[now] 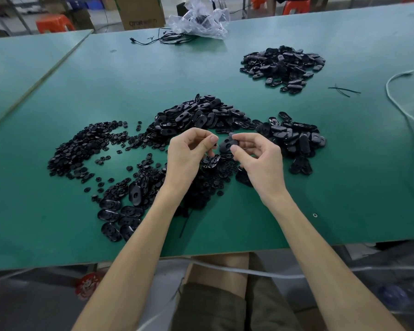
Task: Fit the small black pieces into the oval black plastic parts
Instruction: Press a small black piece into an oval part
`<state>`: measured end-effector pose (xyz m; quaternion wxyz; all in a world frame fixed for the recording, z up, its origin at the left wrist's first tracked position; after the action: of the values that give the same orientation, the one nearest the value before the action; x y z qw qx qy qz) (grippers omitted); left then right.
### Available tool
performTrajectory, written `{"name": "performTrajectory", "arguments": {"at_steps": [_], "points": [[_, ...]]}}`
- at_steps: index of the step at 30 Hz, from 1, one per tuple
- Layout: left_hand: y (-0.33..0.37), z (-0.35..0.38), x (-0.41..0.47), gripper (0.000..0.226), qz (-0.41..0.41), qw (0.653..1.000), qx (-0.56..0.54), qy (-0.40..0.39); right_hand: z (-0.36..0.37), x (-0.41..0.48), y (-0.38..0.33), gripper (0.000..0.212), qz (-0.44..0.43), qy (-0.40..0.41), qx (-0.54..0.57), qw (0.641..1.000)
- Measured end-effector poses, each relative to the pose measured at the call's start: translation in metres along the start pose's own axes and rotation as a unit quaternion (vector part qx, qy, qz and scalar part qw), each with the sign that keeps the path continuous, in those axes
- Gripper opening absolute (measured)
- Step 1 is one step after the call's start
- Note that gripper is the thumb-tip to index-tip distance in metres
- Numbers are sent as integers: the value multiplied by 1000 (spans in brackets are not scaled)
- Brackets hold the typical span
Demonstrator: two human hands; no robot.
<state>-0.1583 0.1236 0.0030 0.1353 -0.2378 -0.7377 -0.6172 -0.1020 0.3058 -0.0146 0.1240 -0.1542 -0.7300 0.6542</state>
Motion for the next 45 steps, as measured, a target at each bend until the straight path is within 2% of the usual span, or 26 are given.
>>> {"name": "performTrajectory", "arguments": {"at_steps": [9,15,26,31,38,45], "points": [[0,7,1,10,1,999,40,-25,0,-1,-3,26,-14,-14,22,1000],[-3,20,-4,14,-12,996,51,-75,2,0,-1,27,-9,-31,42,999],[5,11,-4,15,-2,997,66,-35,7,-2,-2,40,-12,-39,3,999],[5,14,-5,9,2,998,50,-40,10,-4,-6,44,-23,-47,-16,998],[9,17,-5,14,15,997,44,-53,12,-4,-6,48,-26,-46,-36,998],[10,19,-6,22,19,994,91,-64,13,-4,-3,39,-22,-36,-60,997]]}}
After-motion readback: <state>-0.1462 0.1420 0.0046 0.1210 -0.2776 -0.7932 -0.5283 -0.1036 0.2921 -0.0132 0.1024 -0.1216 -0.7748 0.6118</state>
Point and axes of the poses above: each hand's wrist, its own x-axis towards the middle knuckle, its own z-axis out of the palm, y = z × x, the point moved 10 cm from there along x, towards the middle knuckle, and after that the axes turned 13 degrees about z, right-handed, at the moved point
